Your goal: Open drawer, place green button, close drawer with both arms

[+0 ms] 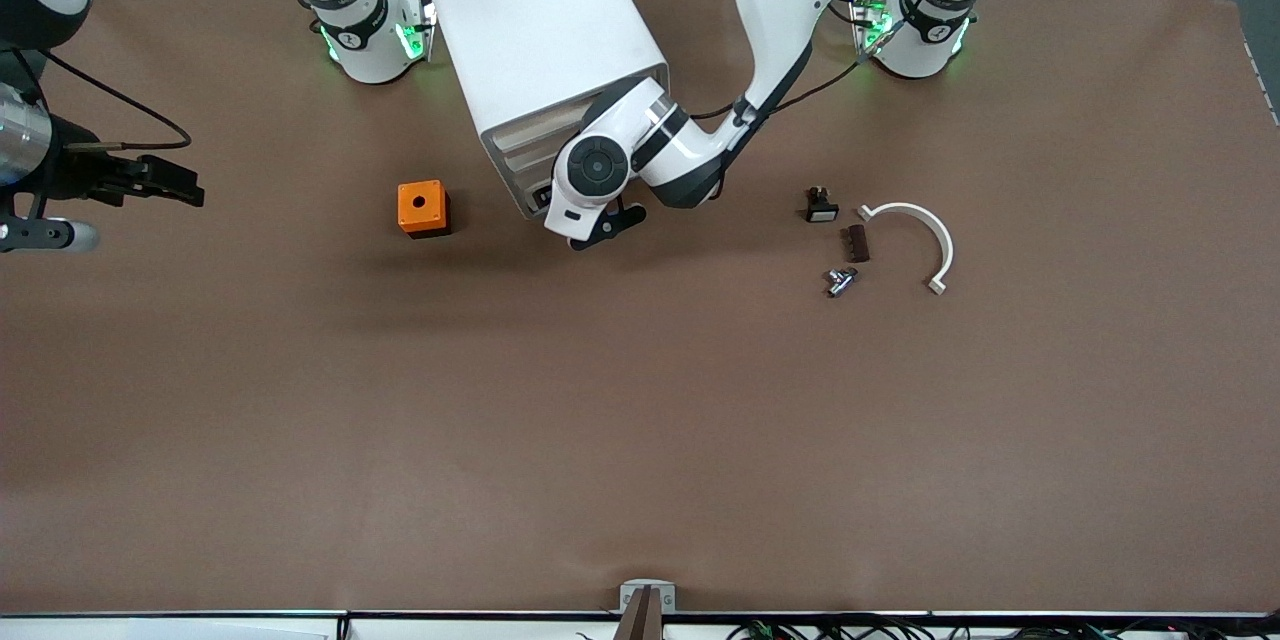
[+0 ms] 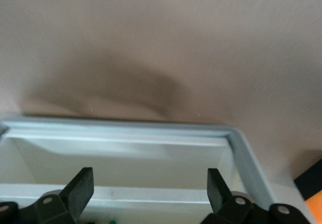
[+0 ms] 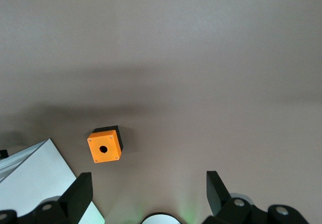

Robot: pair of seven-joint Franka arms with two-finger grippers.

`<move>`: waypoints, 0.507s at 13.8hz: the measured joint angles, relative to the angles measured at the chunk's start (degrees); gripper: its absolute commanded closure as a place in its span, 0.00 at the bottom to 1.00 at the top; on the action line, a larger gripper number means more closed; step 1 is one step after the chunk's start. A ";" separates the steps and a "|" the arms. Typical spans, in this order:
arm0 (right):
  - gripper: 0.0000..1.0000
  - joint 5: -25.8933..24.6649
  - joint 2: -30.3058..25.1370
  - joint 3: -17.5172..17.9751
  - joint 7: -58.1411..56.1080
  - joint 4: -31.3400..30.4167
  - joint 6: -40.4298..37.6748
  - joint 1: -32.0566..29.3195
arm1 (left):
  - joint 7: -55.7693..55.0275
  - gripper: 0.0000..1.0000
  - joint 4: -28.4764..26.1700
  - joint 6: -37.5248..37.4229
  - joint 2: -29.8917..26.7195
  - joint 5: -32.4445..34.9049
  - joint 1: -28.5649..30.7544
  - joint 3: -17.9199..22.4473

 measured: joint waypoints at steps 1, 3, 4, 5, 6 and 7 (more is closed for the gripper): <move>0.00 0.00 0.00 -0.08 0.00 0.23 -0.01 -0.04 | 0.00 0.01 0.42 -1.59 -1.44 1.97 0.50 0.63; 0.00 0.00 0.03 -0.17 0.00 0.94 0.00 -0.16 | 0.07 0.01 1.22 -5.77 -5.99 3.86 3.37 1.36; 0.00 0.00 0.12 -0.21 0.00 1.70 0.00 -0.21 | 0.84 0.01 1.48 -8.73 -8.93 4.12 5.92 1.46; 0.00 0.00 0.24 -0.23 0.00 2.40 -0.11 -0.22 | 2.44 0.01 1.58 -11.93 -11.94 4.20 8.59 1.52; 0.00 -0.03 0.32 -0.23 0.00 2.98 -0.52 -0.23 | 4.54 0.01 1.62 -15.29 -14.95 4.23 11.33 1.57; 0.00 -0.05 0.39 -0.25 0.00 3.60 -1.27 -0.25 | 6.70 0.01 1.61 -18.51 -17.79 4.26 14.01 1.64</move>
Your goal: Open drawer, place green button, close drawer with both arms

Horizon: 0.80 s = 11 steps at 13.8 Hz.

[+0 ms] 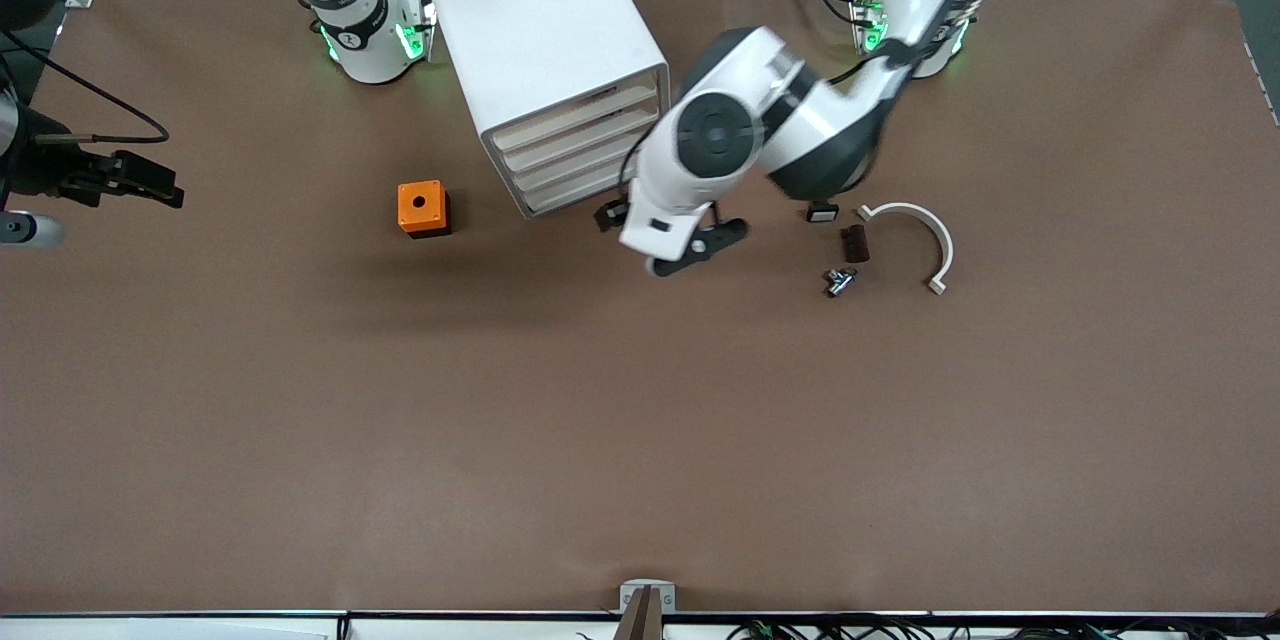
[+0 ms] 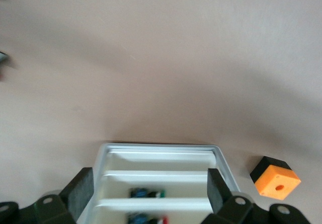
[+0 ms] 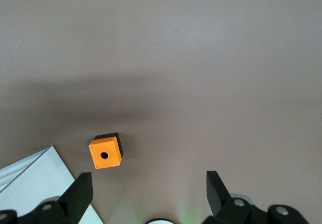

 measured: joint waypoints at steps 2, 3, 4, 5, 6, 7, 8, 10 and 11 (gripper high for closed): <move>0.00 -0.01 0.06 -0.03 0.00 1.25 -1.36 -0.06 | 4.72 0.01 -0.08 -6.15 -5.10 0.09 5.44 0.13; 0.00 -0.01 0.07 -0.04 0.00 1.69 -1.69 -0.07 | 7.97 0.01 -0.12 -9.14 -7.33 0.11 8.21 0.18; 0.00 -0.01 0.07 -0.07 0.00 2.06 -2.07 -0.14 | 11.81 0.01 -0.19 -11.96 -9.41 0.14 11.04 0.21; 0.00 -0.01 0.09 -0.11 0.00 2.47 -2.96 -0.32 | 15.59 0.01 -0.27 -14.65 -11.12 0.18 13.80 0.24; 0.00 -0.01 0.10 -0.11 0.00 2.96 -4.35 -0.56 | 19.33 0.01 -0.37 -17.52 -12.50 0.44 16.53 0.26; 0.00 -0.01 0.10 -0.11 0.00 3.47 -5.69 -0.74 | 22.88 0.01 -0.48 -20.22 -13.52 1.50 18.94 0.28; 0.00 -0.01 0.10 -0.11 0.00 3.97 -6.68 -0.85 | 26.59 0.01 -0.58 -22.56 -14.45 3.48 21.18 0.28; 0.00 -0.01 0.10 -0.11 0.00 4.51 -7.11 -0.94 | 33.22 0.01 -0.74 -25.42 -15.98 7.47 24.83 0.29; 0.00 -0.01 0.10 -0.12 0.00 4.59 -7.20 -1.07 | 36.02 0.01 -0.86 -26.07 -16.48 8.80 26.55 0.29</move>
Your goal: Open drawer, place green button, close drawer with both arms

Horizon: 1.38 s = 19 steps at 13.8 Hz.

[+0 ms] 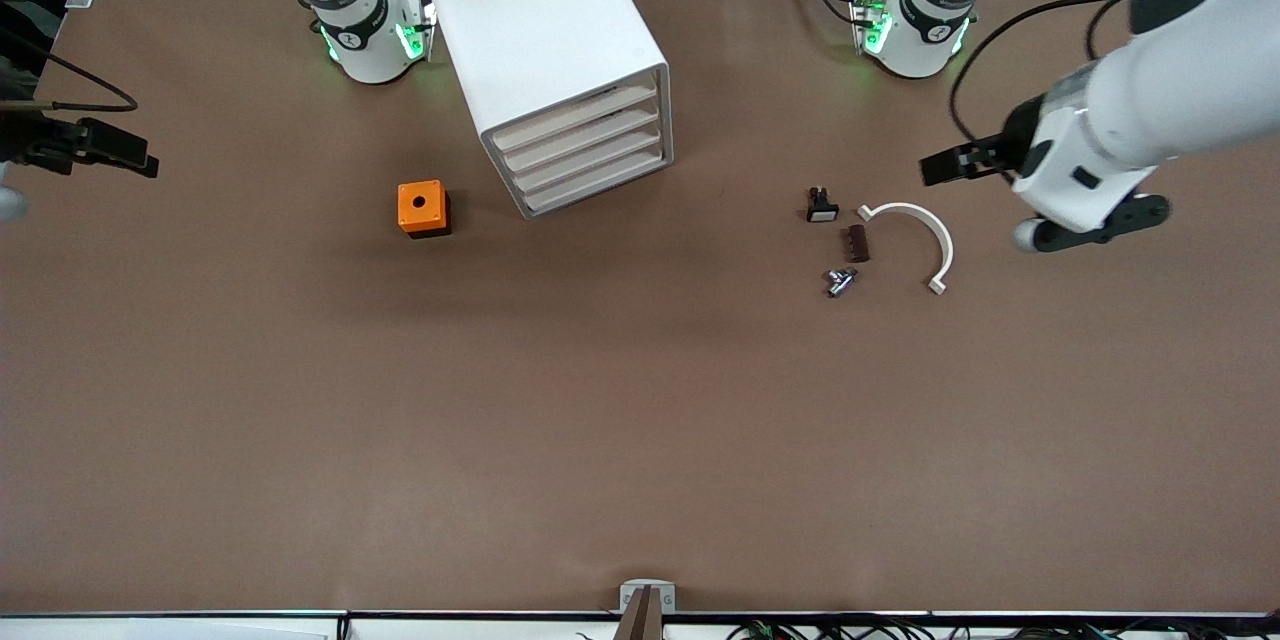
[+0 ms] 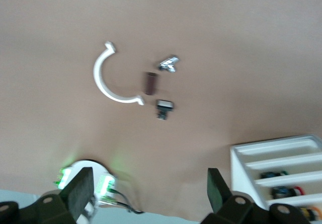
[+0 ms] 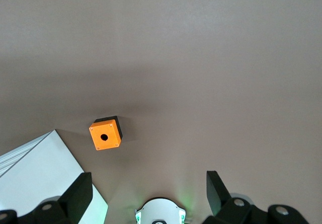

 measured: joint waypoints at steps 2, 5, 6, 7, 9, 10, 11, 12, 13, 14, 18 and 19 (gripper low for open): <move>0.00 0.00 -0.06 -0.01 0.00 0.09 -0.26 -0.41 | 5.33 0.01 -0.37 -0.29 -0.48 1.38 3.91 0.03; 0.00 0.01 -0.37 0.02 0.00 0.20 -1.57 -0.47 | 11.60 0.01 -1.82 -0.29 -0.48 3.64 8.15 0.02; 0.00 0.01 -0.42 0.05 0.00 0.22 -1.80 -0.48 | 14.03 0.01 -2.59 -0.29 -0.48 4.54 8.69 0.12; 0.00 0.01 -0.47 0.16 0.00 0.24 -2.05 -0.47 | 15.88 0.01 -3.37 -0.21 -0.49 5.38 8.72 0.54; 0.00 0.02 -0.61 0.32 0.00 0.32 -2.42 -0.47 | 18.04 0.01 -6.01 1.99 -1.29 5.74 7.57 2.78; 0.00 0.02 -0.74 0.30 0.00 0.38 -2.44 -0.47 | 18.72 0.01 -8.76 4.83 -2.61 5.74 6.39 4.46; 0.00 0.02 -0.93 0.29 0.00 0.41 -2.44 -0.47 | 19.16 0.01 -12.77 8.63 -4.77 5.74 5.20 5.91; 0.00 0.02 -1.11 0.27 0.00 0.41 -2.44 -0.47 | 19.37 0.01 -17.63 13.00 -7.60 5.74 4.33 6.81; 0.00 0.02 -1.24 0.27 0.00 0.42 -2.44 -0.47 | 19.41 0.01 -22.61 17.34 -10.64 5.75 3.68 7.39; 0.00 0.02 -1.32 0.28 0.00 0.44 -2.41 -0.46 | 19.42 0.01 -27.06 20.95 -13.56 5.75 3.30 7.71; 0.00 0.03 -1.49 0.28 0.00 0.48 -1.36 0.07 | 19.53 0.01 -31.16 24.79 -19.64 5.75 2.94 8.14; 0.00 0.03 -1.59 0.28 0.00 0.50 -1.12 0.18 | 19.55 0.01 -30.03 24.40 -20.20 5.75 2.91 8.14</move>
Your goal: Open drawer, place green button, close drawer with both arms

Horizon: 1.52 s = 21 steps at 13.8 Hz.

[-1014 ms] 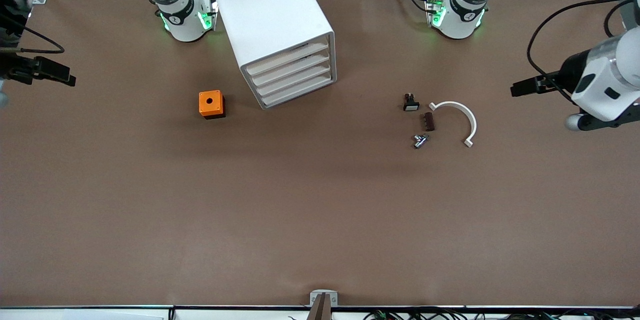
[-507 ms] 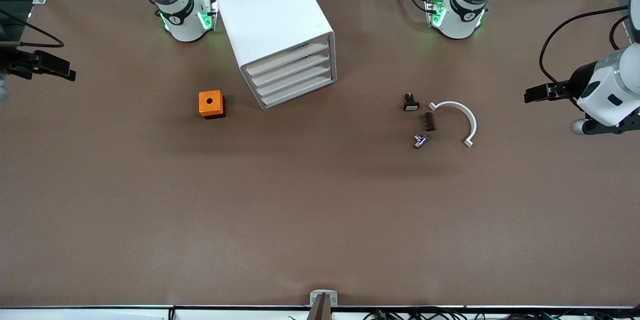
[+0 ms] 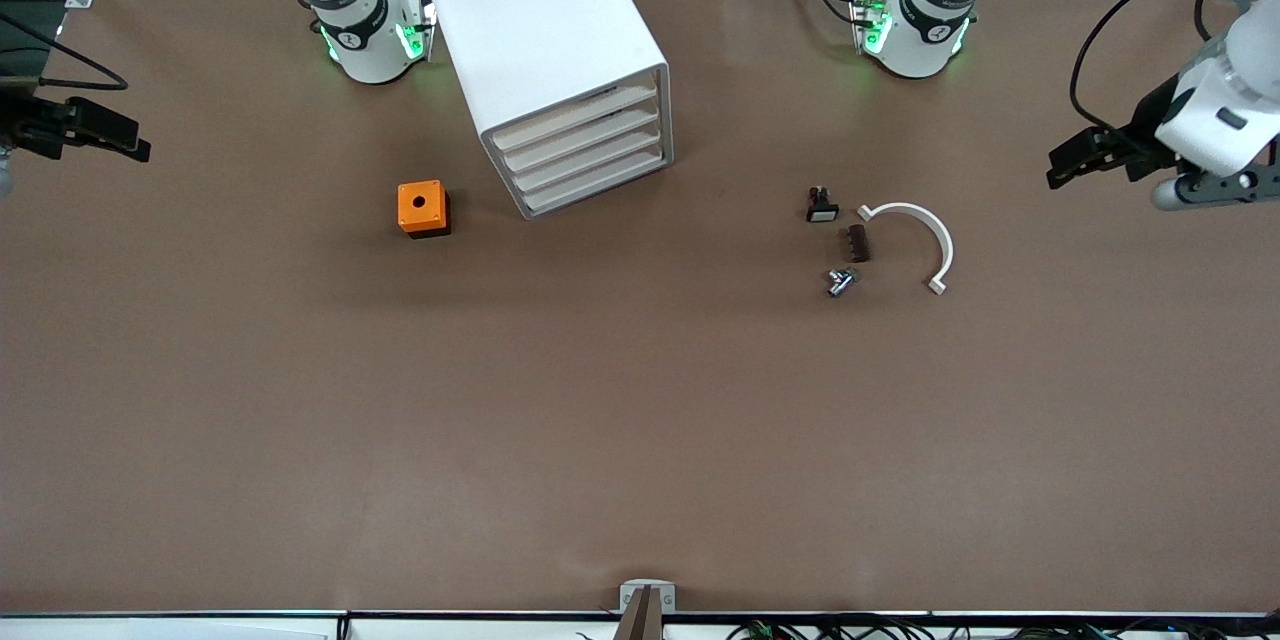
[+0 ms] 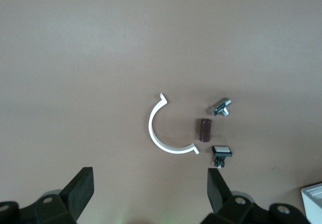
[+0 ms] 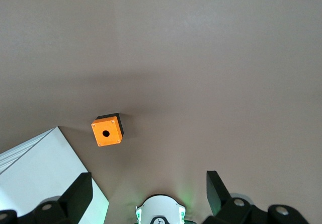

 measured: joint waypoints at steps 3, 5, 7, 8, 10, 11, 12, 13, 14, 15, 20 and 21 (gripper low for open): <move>0.00 0.00 -0.62 -0.10 0.00 -0.39 1.47 0.02 | 0.52 0.01 5.16 -4.86 -0.35 0.00 -0.07 0.00; 0.00 0.00 -2.38 -0.15 0.00 -2.87 4.44 0.02 | 0.79 0.01 8.29 -8.02 -0.36 0.00 -0.08 0.00; 0.00 0.00 -4.78 -0.15 0.00 -6.13 6.80 0.03 | 0.79 0.01 10.07 -9.41 -0.37 0.00 -0.08 0.00; 0.00 0.00 -5.76 -0.15 -0.01 -7.30 7.58 0.03 | 0.80 0.01 10.25 -9.63 -0.36 0.00 -0.10 0.00; 0.00 0.00 -6.88 -0.15 -0.02 -8.52 8.99 0.08 | 0.80 0.01 10.25 -9.68 -0.21 0.00 -0.23 0.00; 0.00 0.00 -7.09 -0.15 -0.03 -8.73 9.57 0.21 | 0.80 0.01 10.25 -9.68 -0.10 0.00 -0.28 0.00; 0.00 0.00 -7.13 -0.23 -0.03 -8.75 10.18 0.41 | 0.79 0.01 10.26 -9.68 -0.02 0.00 -0.29 0.00; 0.00 0.00 -7.13 -0.51 -0.03 -8.79 10.89 0.64 | 0.79 0.01 10.26 -9.68 0.00 0.00 -0.29 0.01; 0.00 0.00 -7.13 -0.85 -0.12 -8.82 11.54 0.81 | 0.79 0.01 10.28 -9.68 0.00 0.00 -0.29 0.01; 0.00 0.00 -7.13 -1.10 -0.39 -8.83 12.16 0.84 | 0.79 0.01 10.35 -9.68 0.00 0.00 -0.29 0.01; 0.00 0.00 -7.13 -1.89 -1.57 -8.87 12.84 1.01 | 0.79 0.01 10.62 -9.68 0.43 0.00 -0.29 0.03; 0.00 0.00 -7.13 -1.89 -1.57 -8.94 12.78 1.10 | 0.79 0.01 10.75 -9.68 0.61 0.00 -0.29 0.03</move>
